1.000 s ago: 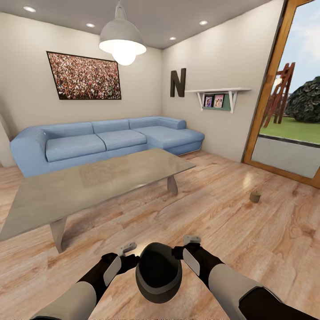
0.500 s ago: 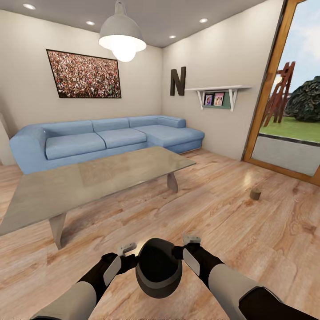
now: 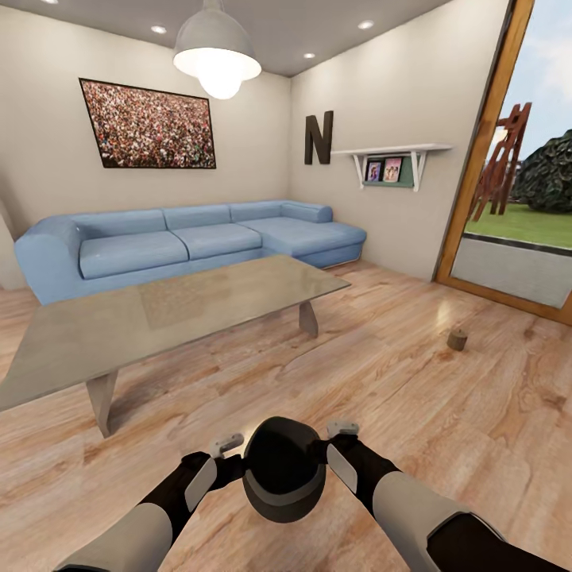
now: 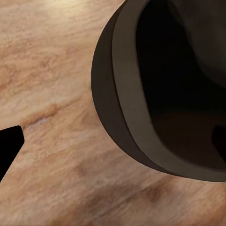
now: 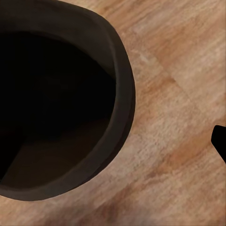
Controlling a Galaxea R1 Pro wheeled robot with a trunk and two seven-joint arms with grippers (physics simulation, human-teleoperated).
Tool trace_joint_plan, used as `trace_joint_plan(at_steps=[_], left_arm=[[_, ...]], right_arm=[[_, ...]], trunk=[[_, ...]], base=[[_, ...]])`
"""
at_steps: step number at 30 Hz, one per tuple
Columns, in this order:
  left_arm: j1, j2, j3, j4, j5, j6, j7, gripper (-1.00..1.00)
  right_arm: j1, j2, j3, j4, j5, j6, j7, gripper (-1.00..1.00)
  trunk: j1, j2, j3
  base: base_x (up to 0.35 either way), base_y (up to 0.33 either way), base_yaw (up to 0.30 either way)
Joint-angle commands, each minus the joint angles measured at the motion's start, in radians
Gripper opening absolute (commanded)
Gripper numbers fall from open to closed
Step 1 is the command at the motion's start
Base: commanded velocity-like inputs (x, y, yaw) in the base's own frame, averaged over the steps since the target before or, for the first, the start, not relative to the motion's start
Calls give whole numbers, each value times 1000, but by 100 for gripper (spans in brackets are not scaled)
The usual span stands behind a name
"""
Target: Place each of the two pumpkins and all three candles from the living room inside a cabinet in the living room (use any cabinet), then make sure every cabinet is closed, and position the cauldron so it is next to a table in the living room.
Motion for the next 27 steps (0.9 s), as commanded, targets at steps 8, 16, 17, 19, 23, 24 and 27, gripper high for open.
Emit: trace_joint_plan(at_steps=[8,16,17,19,23,24,27], left_arm=[[0,1,-7,-3,12,4,8,100],[0,1,-8,-3,12,4,8,100],[0,1,-8,-3,12,4,8,100],[0,1,-8,-2,12,4,8,100],[0,1,-8,-3,12,4,8,100],[0,1,-8,-3,12,4,8,100],[0,1,-8,-2,11,4,8,100]], right_arm=[[-1,0,6,-1,-6,4,-7,100],[-1,0,6,-1,-6,4,-7,100],[-1,0,6,-1,-6,4,-7,100],[-1,0,6,-1,-6,4,-7,100],[-1,0,6,-1,-6,4,-7,100],[-1,0,6,-1,-6,4,-7,100],[-1,0,6,-1,-6,4,-7,100]], trunk=[[0,0,-1],[0,0,-1],[0,0,-1],[0,0,-1],[0,0,-1],[0,0,-1],[0,0,-1]], base=[[0,0,0],[93,0,0],[78,0,0],[140,0,0],[132,0,0],[51,0,0],[110,0,0]])
